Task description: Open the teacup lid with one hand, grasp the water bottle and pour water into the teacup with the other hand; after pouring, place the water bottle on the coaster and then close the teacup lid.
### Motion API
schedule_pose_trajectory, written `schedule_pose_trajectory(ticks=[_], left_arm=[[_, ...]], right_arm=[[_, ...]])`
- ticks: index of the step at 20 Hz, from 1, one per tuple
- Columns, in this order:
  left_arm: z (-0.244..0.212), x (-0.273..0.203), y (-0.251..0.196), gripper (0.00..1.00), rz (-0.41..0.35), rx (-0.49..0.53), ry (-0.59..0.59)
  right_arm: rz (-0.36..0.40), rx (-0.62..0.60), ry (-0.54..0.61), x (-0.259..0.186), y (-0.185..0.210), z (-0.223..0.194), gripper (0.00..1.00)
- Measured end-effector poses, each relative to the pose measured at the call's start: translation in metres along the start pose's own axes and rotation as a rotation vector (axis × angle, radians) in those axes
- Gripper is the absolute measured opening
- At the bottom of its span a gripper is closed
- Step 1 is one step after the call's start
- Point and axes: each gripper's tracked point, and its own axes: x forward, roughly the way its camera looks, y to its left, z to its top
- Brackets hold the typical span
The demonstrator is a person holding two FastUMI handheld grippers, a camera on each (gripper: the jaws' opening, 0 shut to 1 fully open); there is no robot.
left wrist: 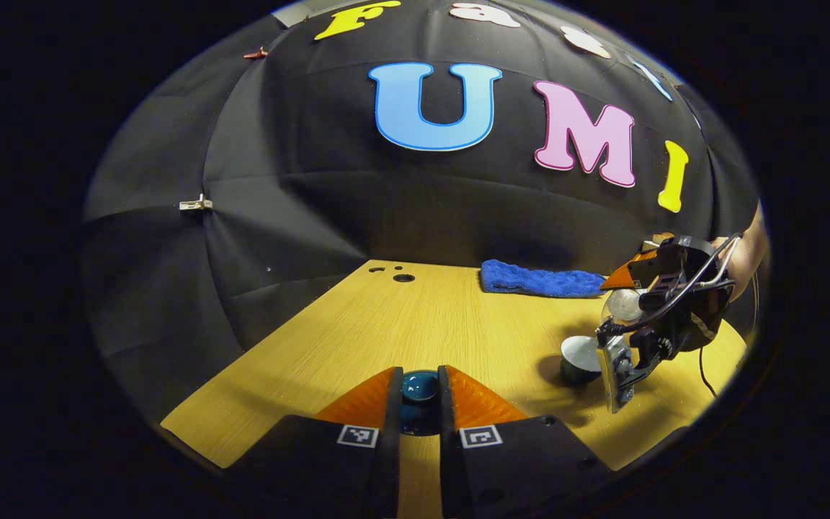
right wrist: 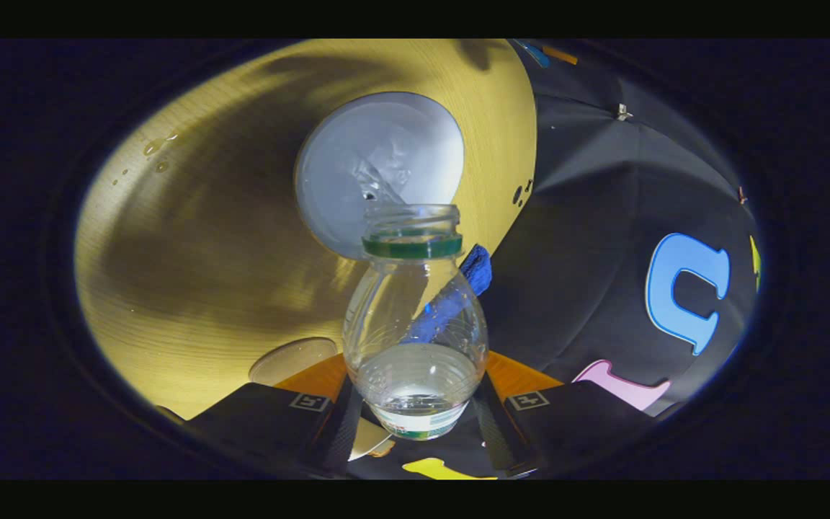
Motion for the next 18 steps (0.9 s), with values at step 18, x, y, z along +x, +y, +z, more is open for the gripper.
schedule_pose_trajectory(ticks=[18], left_arm=[[-0.001,-0.002,0.01,0.27,0.039,-0.025,-0.008]], right_arm=[[0.028,-0.115,-0.009,-0.003,-0.012,-0.002,0.74]])
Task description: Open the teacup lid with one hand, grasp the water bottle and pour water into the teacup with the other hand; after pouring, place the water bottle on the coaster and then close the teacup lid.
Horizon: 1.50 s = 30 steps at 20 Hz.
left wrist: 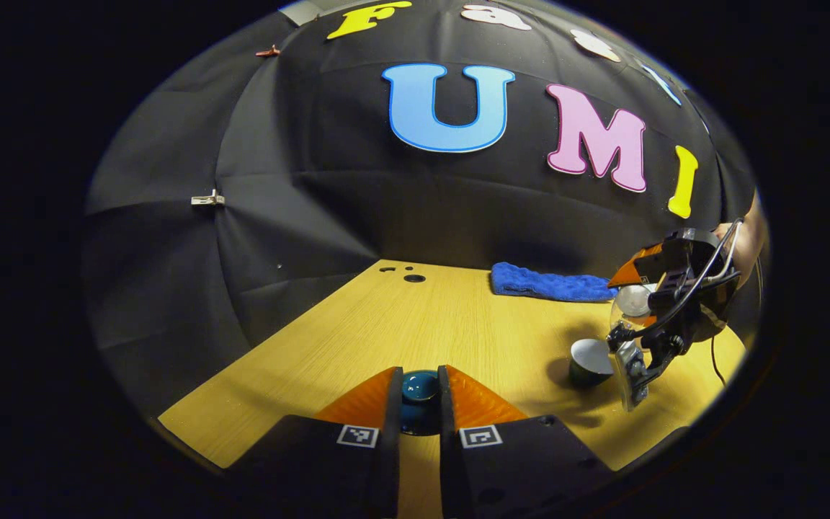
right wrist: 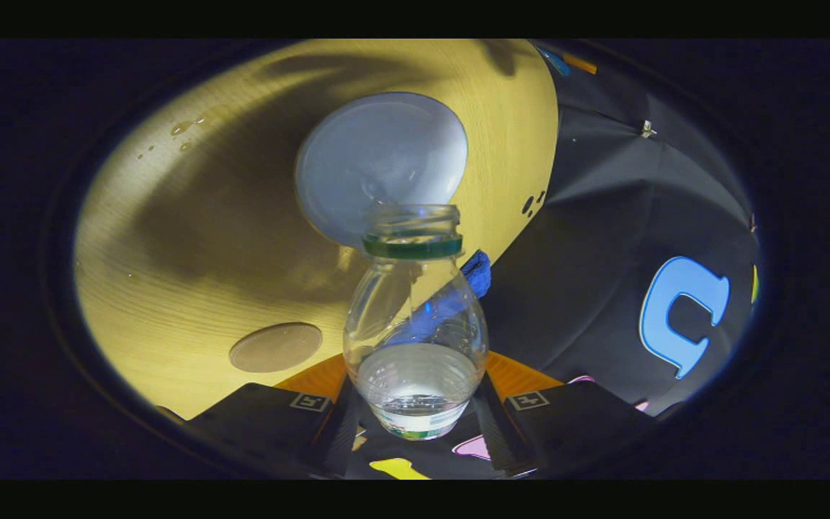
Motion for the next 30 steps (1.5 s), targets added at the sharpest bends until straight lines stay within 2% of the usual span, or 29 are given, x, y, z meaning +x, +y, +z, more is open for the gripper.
schedule_pose_trajectory(ticks=[16,22,27,30], left_arm=[[0.02,0.002,0.008,0.27,0.04,-0.03,-0.042],[0.024,0.0,-0.002,0.27,0.024,-0.02,-0.043],[0.028,0.002,-0.018,0.27,0.009,-0.005,-0.041],[0.033,0.001,-0.027,0.27,0.0,-0.006,-0.04]], right_arm=[[0.028,-0.077,-0.002,-0.009,-0.012,0.003,0.74],[0.043,-0.071,0.002,-0.008,-0.011,0.005,0.74],[0.076,0.018,0.021,-0.01,-0.002,0.0,0.74],[0.135,0.156,0.033,-0.014,0.013,-0.004,0.74]])
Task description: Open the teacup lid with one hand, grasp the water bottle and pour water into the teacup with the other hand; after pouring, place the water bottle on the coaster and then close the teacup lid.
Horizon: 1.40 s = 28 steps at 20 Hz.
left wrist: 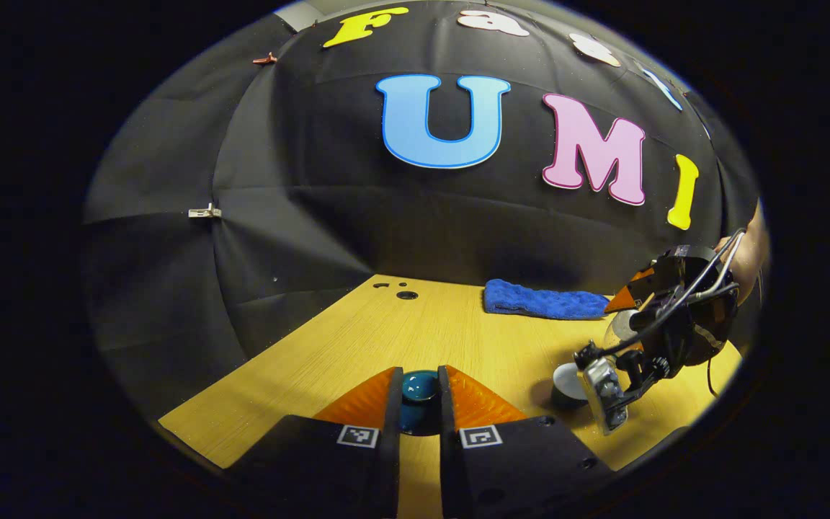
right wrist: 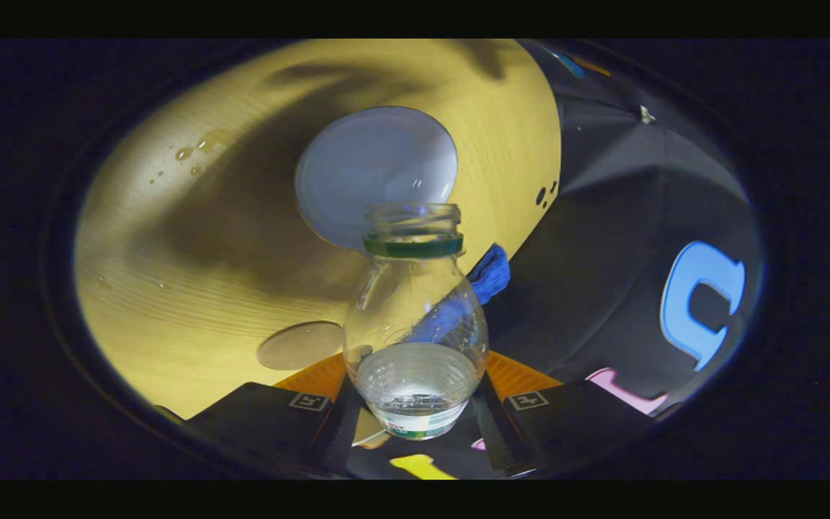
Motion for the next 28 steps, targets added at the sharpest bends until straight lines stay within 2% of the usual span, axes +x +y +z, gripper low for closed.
schedule_pose_trajectory(ticks=[1,2,8,12,14,15,16,18,20,23,24,25,26,28], left_arm=[[0.003,0.0,-0.003,0.27,-0.003,-0.011,0.001],[0.006,0.0,-0.006,0.27,-0.004,-0.023,-0.001],[0.027,-0.001,-0.032,0.27,-0.028,0.005,0.002],[0.04,-0.001,-0.056,0.27,-0.044,0.038,0.012],[0.046,0.0,-0.068,0.27,-0.053,0.055,0.014],[0.05,0.001,-0.074,0.3,-0.058,0.062,0.013],[0.054,0.001,-0.079,0.27,-0.057,0.071,0.01],[0.059,0.002,-0.086,0.27,-0.056,0.079,0.012],[0.063,0.001,-0.092,0.27,-0.058,0.092,0.004],[0.064,0.0,-0.099,0.27,-0.064,0.117,-0.007],[0.062,0.001,-0.101,0.23,-0.065,0.124,-0.007],[0.061,0.002,-0.102,0.27,-0.064,0.128,-0.005],[0.059,0.003,-0.105,0.27,-0.065,0.129,-0.007],[0.055,0.005,-0.11,0.27,-0.066,0.134,-0.023]], right_arm=[[0.012,0.052,0.0,-0.001,0.003,-0.002,0.7],[0.031,0.113,0.001,-0.001,0.007,-0.006,0.74],[0.18,0.603,0.028,0.006,0.022,-0.018,0.74],[0.232,0.912,0.023,0.008,0.028,-0.021,0.71],[0.249,1.065,0.001,0.008,0.029,-0.02,0.74],[0.262,1.155,-0.032,0.007,0.028,-0.016,0.75],[0.258,1.286,-0.077,0.006,0.021,-0.014,0.75],[0.243,1.51,-0.159,0.001,0.007,-0.012,0.75],[0.206,1.661,-0.212,-0.002,-0.006,-0.017,0.75],[0.087,1.809,-0.287,-0.013,-0.026,-0.023,0.75],[0.056,1.845,-0.319,-0.018,-0.034,-0.023,0.75],[0.023,1.876,-0.344,-0.021,-0.039,-0.024,0.71],[-0.004,1.905,-0.371,-0.023,-0.041,-0.022,0.75],[-0.036,1.948,-0.404,-0.011,-0.038,-0.015,0.74]])
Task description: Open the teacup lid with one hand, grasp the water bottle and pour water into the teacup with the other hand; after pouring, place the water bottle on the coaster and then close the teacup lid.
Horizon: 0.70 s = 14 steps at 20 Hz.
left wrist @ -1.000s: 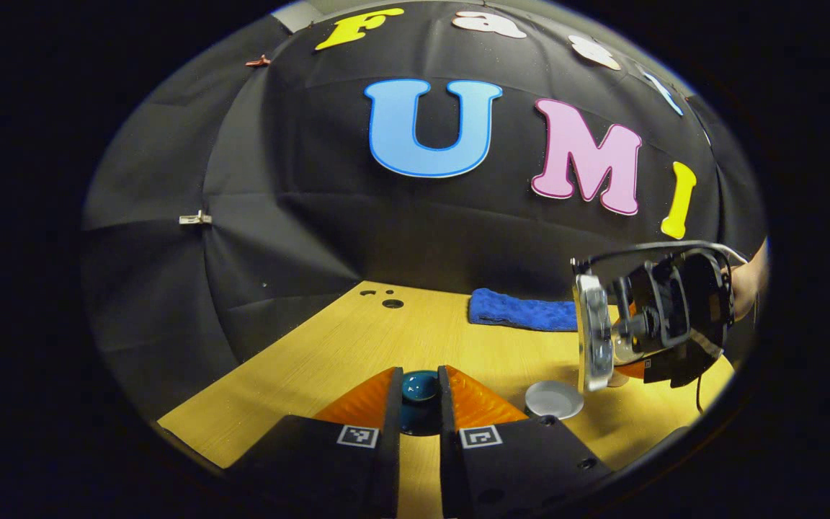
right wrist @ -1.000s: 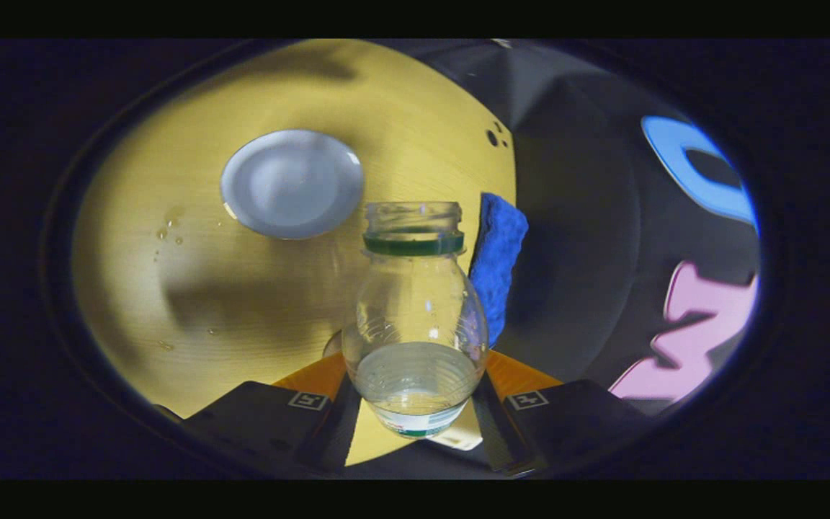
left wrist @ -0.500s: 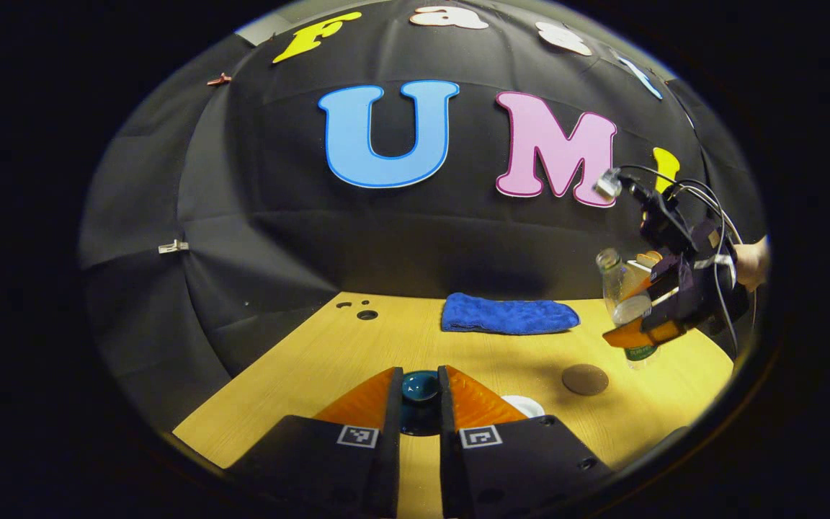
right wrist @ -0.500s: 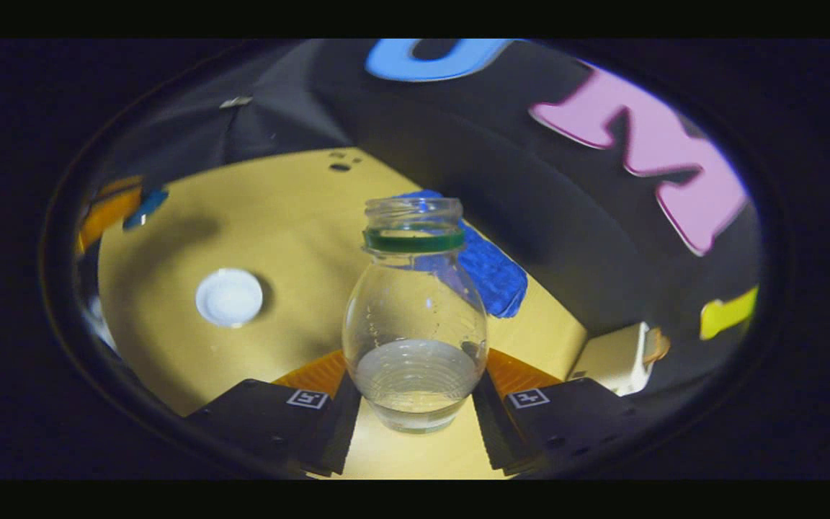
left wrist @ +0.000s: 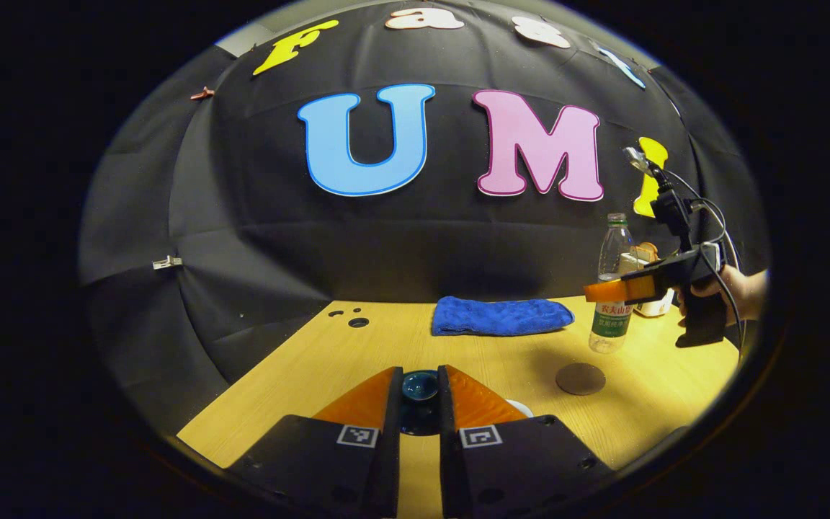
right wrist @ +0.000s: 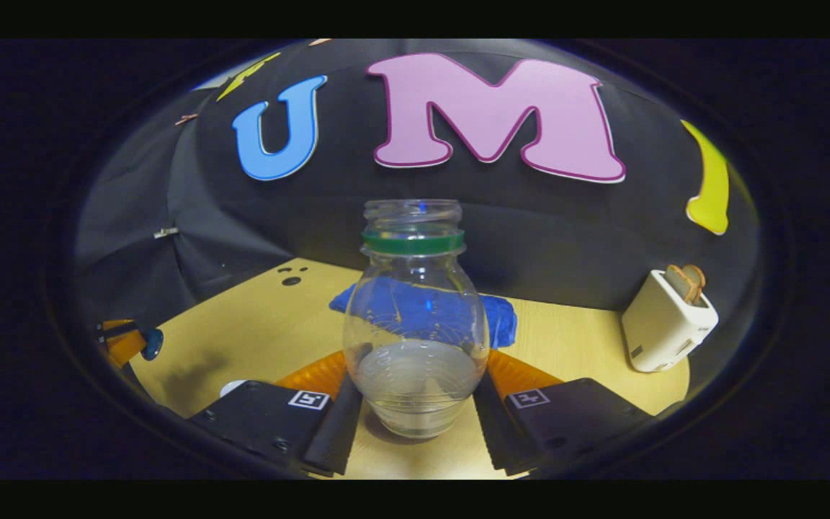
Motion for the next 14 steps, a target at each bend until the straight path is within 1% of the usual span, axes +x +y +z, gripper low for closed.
schedule_pose_trajectory(ticks=[1,2,3,4,5,6,7,8,10,11,12,13,14], left_arm=[[-0.003,0.002,-0.005,0.27,-0.007,0.006,-0.006],[-0.006,0.004,-0.01,0.3,-0.012,0.018,-0.008],[-0.01,0.006,-0.013,0.27,-0.017,0.028,-0.005],[-0.013,0.008,-0.019,0.27,-0.025,0.031,0.0],[-0.016,0.009,-0.024,0.27,-0.032,0.026,0.003],[-0.018,0.01,-0.03,0.27,-0.043,0.019,0.003],[-0.021,0.012,-0.036,0.23,-0.05,0.015,0.004],[-0.023,0.015,-0.04,0.27,-0.059,0.015,0.009],[-0.022,0.015,-0.046,0.27,-0.071,0.021,0.005],[-0.022,0.016,-0.048,0.24,-0.074,0.023,0.001],[-0.021,0.016,-0.048,0.24,-0.073,0.023,-0.001],[-0.021,0.016,-0.048,0.27,-0.075,0.019,-0.003],[-0.022,0.016,-0.048,0.24,-0.071,0.013,-0.002]], right_arm=[[-0.002,0.01,-0.003,0.005,0.0,-0.007,0.74],[-0.005,0.009,-0.009,0.009,0.0,-0.015,0.74],[-0.007,0.002,-0.019,0.012,0.0,-0.025,0.75],[-0.004,-0.002,-0.027,0.012,0.0,-0.032,0.7],[0.004,0.004,-0.03,0.014,0.003,-0.037,0.75],[0.009,0.012,-0.023,0.016,0.006,-0.043,0.75],[0.012,0.016,-0.019,0.018,0.007,-0.048,0.75],[0.01,0.016,-0.021,0.02,0.007,-0.05,0.76],[0.004,0.009,-0.02,0.021,0.005,-0.055,0.76],[0.002,0.005,-0.023,0.021,0.004,-0.057,0.76],[0.006,0.004,-0.022,0.021,0.006,-0.06,0.77],[0.01,0.004,-0.016,0.022,0.008,-0.063,0.77],[0.01,0.0,-0.033,0.021,0.008,-0.06,0.77]])
